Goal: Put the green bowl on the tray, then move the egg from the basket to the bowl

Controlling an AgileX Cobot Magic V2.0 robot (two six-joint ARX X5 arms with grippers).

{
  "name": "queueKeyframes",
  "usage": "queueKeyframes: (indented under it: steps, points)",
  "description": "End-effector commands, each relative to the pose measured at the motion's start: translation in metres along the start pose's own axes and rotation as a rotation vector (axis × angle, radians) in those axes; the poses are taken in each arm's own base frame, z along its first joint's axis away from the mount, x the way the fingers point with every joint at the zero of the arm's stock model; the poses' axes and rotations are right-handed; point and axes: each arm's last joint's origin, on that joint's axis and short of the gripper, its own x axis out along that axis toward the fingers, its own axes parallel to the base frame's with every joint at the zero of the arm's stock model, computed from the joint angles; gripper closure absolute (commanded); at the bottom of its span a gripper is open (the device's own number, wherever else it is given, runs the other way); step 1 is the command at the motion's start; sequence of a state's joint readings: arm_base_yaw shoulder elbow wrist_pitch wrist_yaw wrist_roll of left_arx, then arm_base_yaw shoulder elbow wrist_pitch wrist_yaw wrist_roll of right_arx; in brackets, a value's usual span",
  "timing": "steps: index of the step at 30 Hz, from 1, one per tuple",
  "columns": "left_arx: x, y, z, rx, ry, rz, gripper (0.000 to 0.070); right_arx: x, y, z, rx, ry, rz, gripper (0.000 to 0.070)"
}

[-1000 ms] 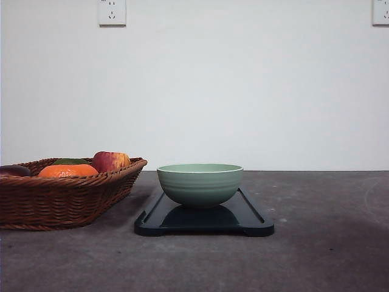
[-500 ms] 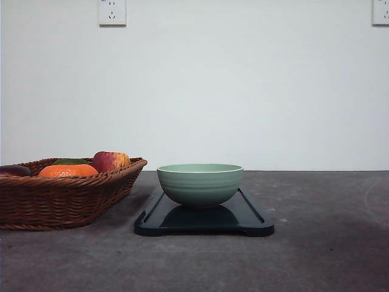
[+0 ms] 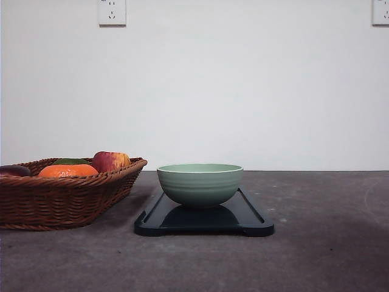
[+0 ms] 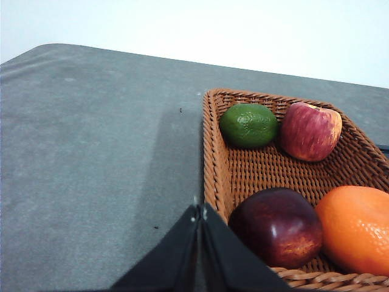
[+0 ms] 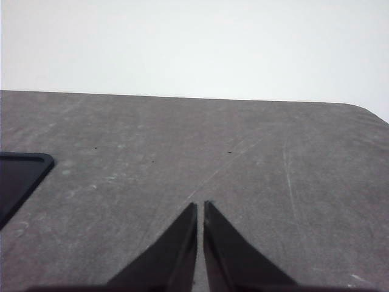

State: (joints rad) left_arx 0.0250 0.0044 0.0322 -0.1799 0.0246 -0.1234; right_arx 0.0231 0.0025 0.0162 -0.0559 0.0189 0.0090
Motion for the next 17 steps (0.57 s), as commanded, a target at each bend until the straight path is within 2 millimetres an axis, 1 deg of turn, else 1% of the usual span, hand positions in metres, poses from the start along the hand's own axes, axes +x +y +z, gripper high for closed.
queueKeyframes:
  steps: [1,17]
  points:
    - [0.0018,0.0010,-0.0061,0.005,0.017,0.005,0.0700,0.0004,-0.0001,-0.0005,0.017,-0.006,-0.002,0.0690]
    - [0.0018,0.0009,-0.0061,0.005,0.017,0.004,0.0700,0.0004,-0.0001,-0.0005,0.017,-0.006,-0.002,0.0690]
